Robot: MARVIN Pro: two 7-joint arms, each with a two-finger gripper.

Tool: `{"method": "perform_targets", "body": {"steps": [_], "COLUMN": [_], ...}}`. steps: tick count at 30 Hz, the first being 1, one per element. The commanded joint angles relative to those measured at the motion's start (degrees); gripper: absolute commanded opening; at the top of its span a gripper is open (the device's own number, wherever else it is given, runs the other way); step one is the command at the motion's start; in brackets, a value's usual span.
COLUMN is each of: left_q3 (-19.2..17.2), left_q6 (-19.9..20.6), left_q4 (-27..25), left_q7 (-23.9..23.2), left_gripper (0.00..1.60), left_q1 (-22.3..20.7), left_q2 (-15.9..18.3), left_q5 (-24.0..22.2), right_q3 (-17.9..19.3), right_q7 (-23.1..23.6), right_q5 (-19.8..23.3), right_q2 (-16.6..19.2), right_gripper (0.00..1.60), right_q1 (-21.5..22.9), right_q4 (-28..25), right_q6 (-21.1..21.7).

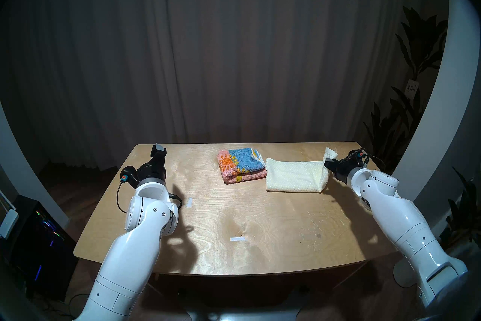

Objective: Fold each towel twice and stack them on table

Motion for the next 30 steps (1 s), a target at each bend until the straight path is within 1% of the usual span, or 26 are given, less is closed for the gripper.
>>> {"method": "perform_targets", "body": {"steps": [1,5,11,21,23,25,30], "left_q3": [-1.61,-2.53,-3.47,-4.81,-5.16,-5.41,-5.87], "left_q6": [-2.33,-3.23,-4.48,-6.11,-6.54,-6.83,-7.42], "left_q4": [-3.46,-4.55,-5.75,-7.46,-7.63,-7.75,-7.87], "left_q7": [-0.16,-0.04,-0.09,0.52,0.68,0.56,0.36], "left_gripper": [1.60,1.60,1.60,1.60,1.60,1.60,1.60], "left_q1": [2.21,3.51,5.19,7.74,8.16,8.49,8.89], "left_q2": [-0.28,-0.45,-0.83,-1.36,-1.62,-1.73,-2.11], "left_q5": [0.34,0.49,0.82,1.83,1.97,1.95,1.87], "right_q3": [-3.60,-5.78,-8.20,-13.13,-14.21,-14.84,-17.37], "right_q7": [6.09,8.83,13.01,18.09,19.67,20.07,23.42], "right_q5": [-3.80,-5.82,-7.27,-10.53,-11.29,-12.06,-14.18], "right_q2": [1.41,1.27,1.10,0.27,0.37,0.47,1.23], "right_gripper": [0.00,0.00,0.00,0.00,0.00,0.00,0.00], "right_q1": [5.47,6.89,8.66,10.53,10.71,10.73,12.20], "right_q4": [0.57,0.74,1.12,1.45,1.09,0.55,1.11], "right_q6": [-0.51,-0.84,-0.76,-1.11,-1.62,-1.96,-1.42]}}
